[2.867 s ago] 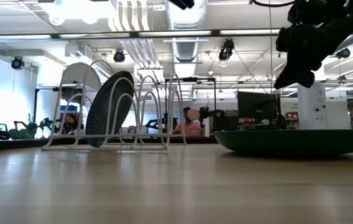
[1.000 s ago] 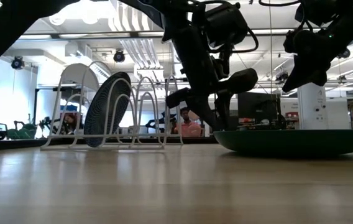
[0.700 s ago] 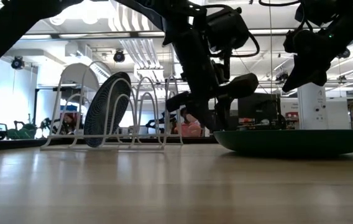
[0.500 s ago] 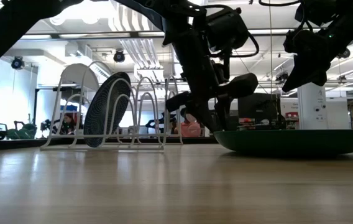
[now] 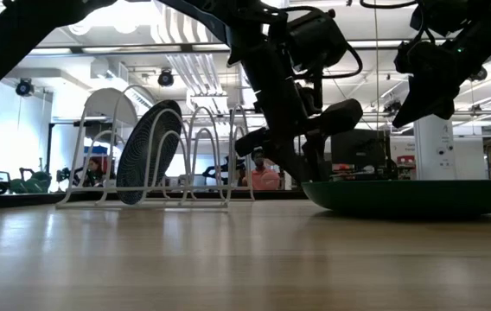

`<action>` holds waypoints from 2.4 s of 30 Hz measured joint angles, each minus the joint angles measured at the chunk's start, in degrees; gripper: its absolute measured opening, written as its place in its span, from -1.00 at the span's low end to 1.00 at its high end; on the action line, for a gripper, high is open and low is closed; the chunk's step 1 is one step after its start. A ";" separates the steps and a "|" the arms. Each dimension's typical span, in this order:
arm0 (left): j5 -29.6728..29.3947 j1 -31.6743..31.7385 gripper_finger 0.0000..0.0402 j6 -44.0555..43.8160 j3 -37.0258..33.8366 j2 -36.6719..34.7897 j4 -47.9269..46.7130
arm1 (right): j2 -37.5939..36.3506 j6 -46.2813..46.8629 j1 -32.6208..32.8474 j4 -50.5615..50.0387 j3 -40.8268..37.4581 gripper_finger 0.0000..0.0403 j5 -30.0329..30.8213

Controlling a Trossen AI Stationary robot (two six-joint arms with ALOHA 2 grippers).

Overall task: Sort dishes
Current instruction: Put the green plate in the dish rack

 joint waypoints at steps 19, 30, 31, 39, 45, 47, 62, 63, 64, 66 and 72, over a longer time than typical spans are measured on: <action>-1.75 -0.16 -0.41 -2.06 0.00 -0.07 1.77 | 0.00 -0.07 0.00 -0.01 0.00 -1.00 -0.02; 2.09 -0.16 -0.41 1.59 5.37 -0.76 -3.82 | 0.00 -0.04 0.02 -0.02 0.00 -1.00 -0.02; 2.07 -0.18 -0.41 2.08 7.03 -0.76 -4.92 | 0.00 -0.04 0.01 -0.02 0.00 -1.00 -0.02; -3.39 -2.12 -0.41 15.22 16.20 1.45 -6.35 | 0.00 -0.02 0.00 -0.04 0.00 -1.00 -0.04; 2.77 -2.68 -0.21 17.19 19.45 6.71 -10.03 | 0.04 -0.02 0.02 -0.13 -0.02 -1.00 -0.07; 2.66 -2.63 -0.08 16.75 21.71 8.75 -13.25 | 0.07 -0.01 0.02 -0.17 -0.02 -1.00 -0.09; -0.53 -1.97 0.30 6.48 26.99 11.17 -24.42 | 0.09 0.04 0.22 -0.35 -0.07 -1.00 -0.11; -0.55 -1.83 0.27 6.46 26.91 11.23 -24.38 | 0.09 0.04 0.24 -0.35 -0.07 -1.00 -0.11; -0.56 -1.65 0.25 6.42 26.72 11.28 -24.34 | 0.09 0.04 0.26 -0.35 -0.07 -1.00 -0.13; -0.58 -1.30 0.20 6.28 26.37 11.43 -24.28 | 0.09 0.07 0.26 -0.35 -0.07 -1.00 -0.11; -0.50 -0.58 0.08 4.46 23.69 11.51 -23.92 | 0.09 0.15 0.28 -0.37 -0.07 -1.00 -0.11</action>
